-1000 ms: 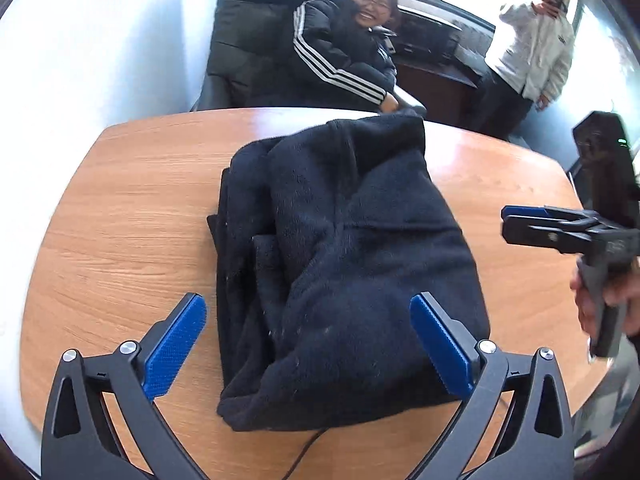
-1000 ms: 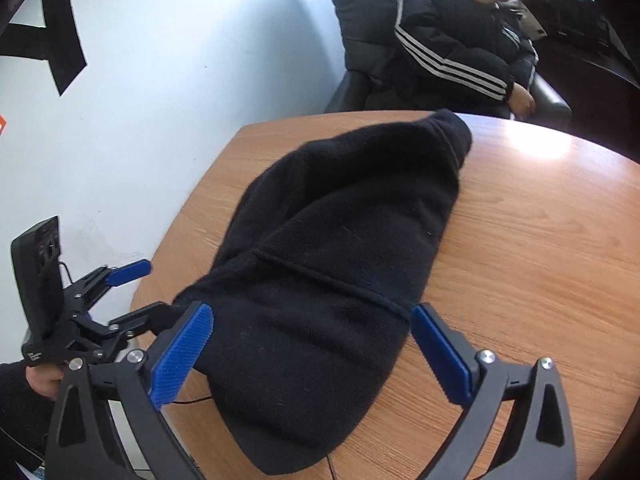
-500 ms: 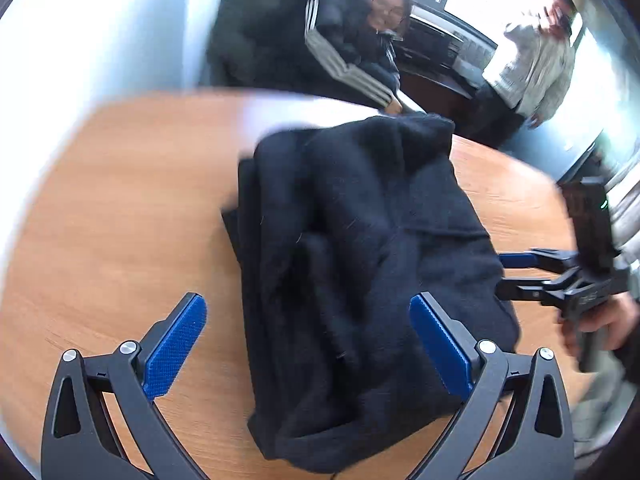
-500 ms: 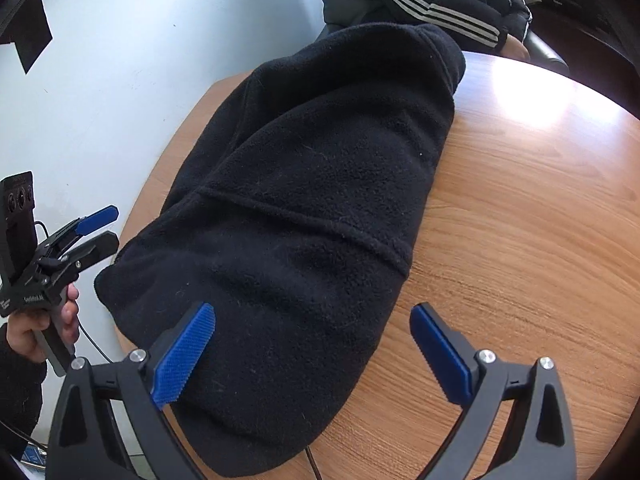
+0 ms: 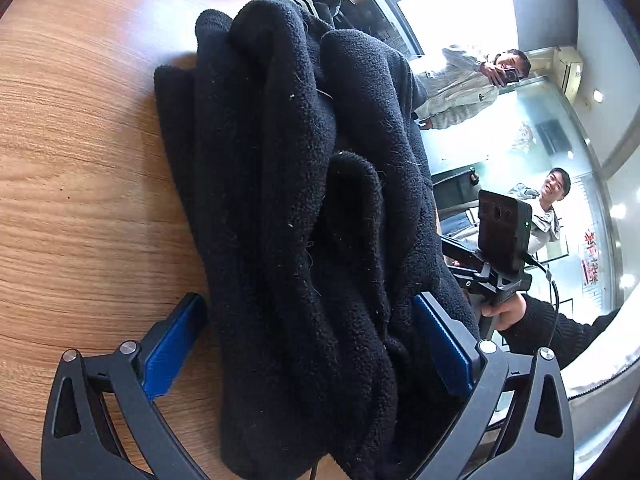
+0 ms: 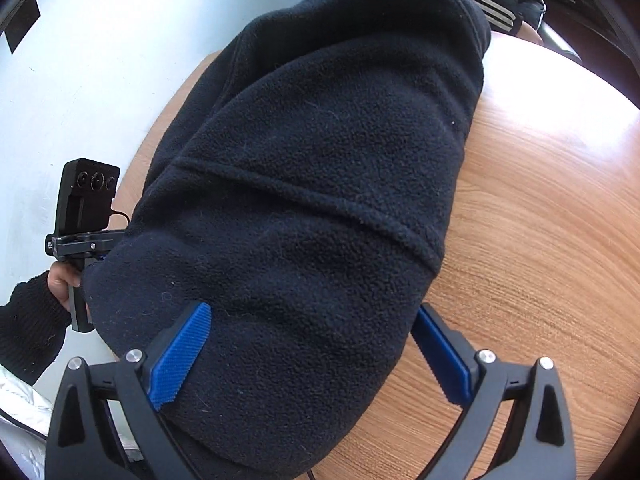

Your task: Fold clothes

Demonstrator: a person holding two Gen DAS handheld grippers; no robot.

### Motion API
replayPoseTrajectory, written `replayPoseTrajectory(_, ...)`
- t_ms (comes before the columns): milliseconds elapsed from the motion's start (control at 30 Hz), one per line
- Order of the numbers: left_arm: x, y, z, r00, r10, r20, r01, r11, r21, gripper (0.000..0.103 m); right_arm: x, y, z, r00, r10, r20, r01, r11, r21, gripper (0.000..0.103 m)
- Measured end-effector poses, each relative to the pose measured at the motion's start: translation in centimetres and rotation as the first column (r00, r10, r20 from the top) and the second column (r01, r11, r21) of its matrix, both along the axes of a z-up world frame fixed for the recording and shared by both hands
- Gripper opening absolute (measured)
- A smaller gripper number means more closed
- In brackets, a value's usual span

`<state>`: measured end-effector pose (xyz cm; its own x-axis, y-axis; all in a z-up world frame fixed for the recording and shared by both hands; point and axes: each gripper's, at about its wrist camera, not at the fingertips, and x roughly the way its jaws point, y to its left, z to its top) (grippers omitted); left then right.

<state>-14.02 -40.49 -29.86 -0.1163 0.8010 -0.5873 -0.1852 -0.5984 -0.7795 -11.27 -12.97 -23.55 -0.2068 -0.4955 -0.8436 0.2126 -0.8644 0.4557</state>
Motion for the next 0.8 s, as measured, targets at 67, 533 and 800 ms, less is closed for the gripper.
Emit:
replayPoseTrajectory(67, -0.1, 0.4, 0.0, 1.000, -0.009, -0.005, 0.010, 1.000, 0.018, 0.103, 0.0, 0.0, -0.1, 1.000, 0.002, 0.001, -0.002, 1.000, 0.008, 0.103)
replayPoseTrajectory(533, -1.4, 3.3, 2.3, 0.998, -0.058, 0.002, 0.058, 0.998, -0.006, 0.054, 0.2, 1.3, -1.0, 1.000, -0.001, -0.003, 0.001, 1.000, 0.000, 0.103)
replayPoseTrajectory(800, -1.2, 3.0, 5.2, 0.998, -0.064, -0.022, 0.063, 0.996, -0.058, 0.037, 0.3, 1.5, -0.5, 0.999, 0.005, -0.034, -0.005, 1.000, 0.002, 0.100)
